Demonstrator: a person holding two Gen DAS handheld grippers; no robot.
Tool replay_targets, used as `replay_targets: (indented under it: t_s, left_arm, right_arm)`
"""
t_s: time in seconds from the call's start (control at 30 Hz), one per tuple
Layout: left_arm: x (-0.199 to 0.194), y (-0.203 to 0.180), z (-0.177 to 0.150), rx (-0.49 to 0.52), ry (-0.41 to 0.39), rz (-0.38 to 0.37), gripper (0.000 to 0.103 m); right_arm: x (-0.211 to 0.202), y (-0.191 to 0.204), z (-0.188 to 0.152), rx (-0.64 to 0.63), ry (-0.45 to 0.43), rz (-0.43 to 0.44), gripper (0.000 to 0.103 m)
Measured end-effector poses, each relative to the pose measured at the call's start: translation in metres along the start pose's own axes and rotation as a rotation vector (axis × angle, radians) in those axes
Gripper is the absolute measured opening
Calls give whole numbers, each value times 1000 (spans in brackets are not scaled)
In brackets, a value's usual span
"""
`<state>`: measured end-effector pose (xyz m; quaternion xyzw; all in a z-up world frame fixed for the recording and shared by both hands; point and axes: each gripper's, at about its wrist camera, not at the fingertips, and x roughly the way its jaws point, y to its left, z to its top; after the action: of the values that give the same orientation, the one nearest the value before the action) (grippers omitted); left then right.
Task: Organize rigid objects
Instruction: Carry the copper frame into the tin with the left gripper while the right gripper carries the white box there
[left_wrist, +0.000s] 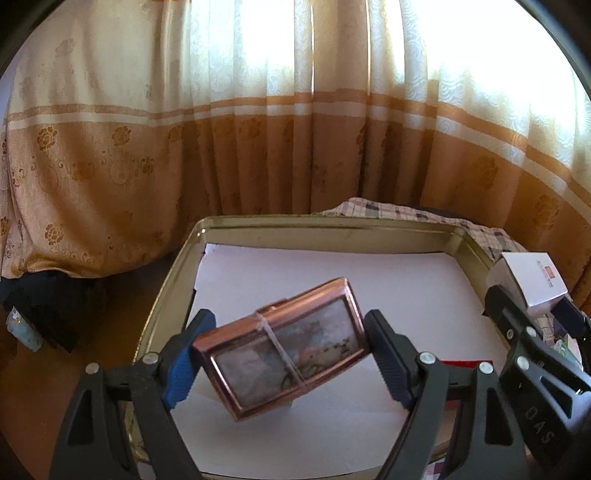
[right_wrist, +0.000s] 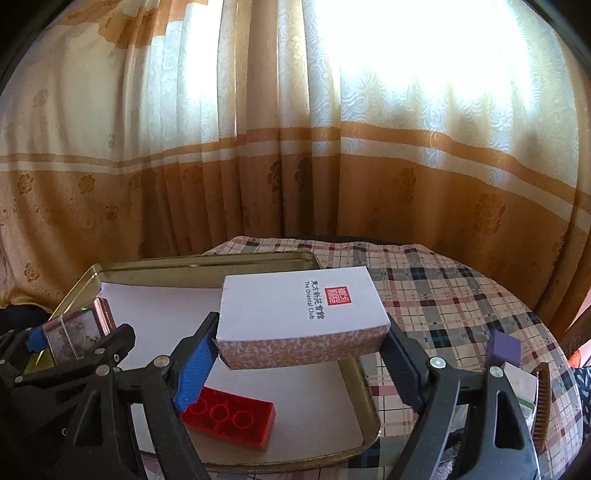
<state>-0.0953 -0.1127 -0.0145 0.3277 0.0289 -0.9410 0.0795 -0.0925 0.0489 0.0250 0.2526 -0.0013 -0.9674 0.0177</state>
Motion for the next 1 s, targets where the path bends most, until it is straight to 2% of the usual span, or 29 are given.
replay_targets:
  t_s: [0.47, 1.0]
  left_arm:
    - [6, 2, 0, -13, 34, 5, 83]
    - [7, 4, 0, -28, 33, 27, 83]
  right_arm:
    - [10, 1, -1, -6, 45, 14, 84]
    - [12, 4, -2, -26, 47, 37, 84]
